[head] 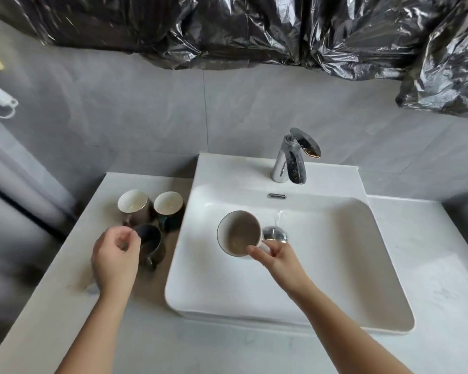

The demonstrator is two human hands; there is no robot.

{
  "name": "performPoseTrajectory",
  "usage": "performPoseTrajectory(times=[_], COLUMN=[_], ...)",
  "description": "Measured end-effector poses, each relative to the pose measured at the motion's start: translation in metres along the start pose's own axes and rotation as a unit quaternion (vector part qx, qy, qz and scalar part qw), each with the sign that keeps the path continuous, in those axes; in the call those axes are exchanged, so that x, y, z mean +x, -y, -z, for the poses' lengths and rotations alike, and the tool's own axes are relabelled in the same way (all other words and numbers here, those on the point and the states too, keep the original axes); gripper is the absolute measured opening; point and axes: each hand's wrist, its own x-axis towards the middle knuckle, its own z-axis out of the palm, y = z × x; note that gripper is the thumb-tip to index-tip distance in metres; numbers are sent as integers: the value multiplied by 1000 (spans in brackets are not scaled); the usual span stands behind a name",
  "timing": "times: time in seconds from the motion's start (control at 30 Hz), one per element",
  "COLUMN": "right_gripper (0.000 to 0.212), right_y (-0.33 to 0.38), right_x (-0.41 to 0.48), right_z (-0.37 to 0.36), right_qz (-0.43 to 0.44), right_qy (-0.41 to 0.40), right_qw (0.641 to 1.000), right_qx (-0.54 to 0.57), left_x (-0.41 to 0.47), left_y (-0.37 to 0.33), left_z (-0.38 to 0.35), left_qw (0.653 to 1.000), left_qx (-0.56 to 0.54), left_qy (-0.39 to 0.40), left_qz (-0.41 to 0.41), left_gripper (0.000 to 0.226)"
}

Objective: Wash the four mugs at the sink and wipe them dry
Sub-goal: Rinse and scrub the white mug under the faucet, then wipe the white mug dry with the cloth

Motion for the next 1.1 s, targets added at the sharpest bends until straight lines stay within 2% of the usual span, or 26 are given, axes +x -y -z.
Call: performPoseTrajectory(times=[0.1, 0.17, 0.27, 0.43, 0.57, 0.7, 0.8, 0.9, 0.97, 1.1], right_gripper=[59, 59, 59, 57, 58, 59, 61, 57, 54, 52], right_y=[3, 6, 7, 8, 8, 10, 11, 10, 9, 3], right_x=[1, 1, 1, 2, 2, -3, -7, -12, -16, -22], right_z=[-12, -18, -21, -23, -24, -20, -15, -6, 1, 16], right_qz=[-7, -8, -9, -15, -17, -12, -6, -6, -2, 4], right_qy=[16, 27, 35, 44, 40, 24, 15, 3, -8, -35], right_qw=[1000, 1000, 999, 998, 998, 999, 1000, 1000, 1000, 998], right_qx=[11, 3, -13, -44, -44, -25, -20, -15, -25, -59], left_x=[7, 11, 13, 14, 12, -11, -28, -39, -50, -76], left_y=[52, 72, 91, 101, 86, 37, -7, -40, -58, -92], left_z=[-3, -4, -11, -18, -9, 17, 30, 22, 7, -36], left_qw=[986, 975, 963, 972, 991, 993, 988, 983, 975, 959], left_qx=[158, 207, 242, 209, 107, 5, -31, -51, -68, -73], left_qy=[-10, 30, 83, 71, -14, -113, -127, -74, -10, 146], left_qz=[54, 80, 87, 86, 76, -20, -83, -162, -212, -234], left_gripper=[27, 40, 44, 39, 37, 35, 34, 36, 39, 49])
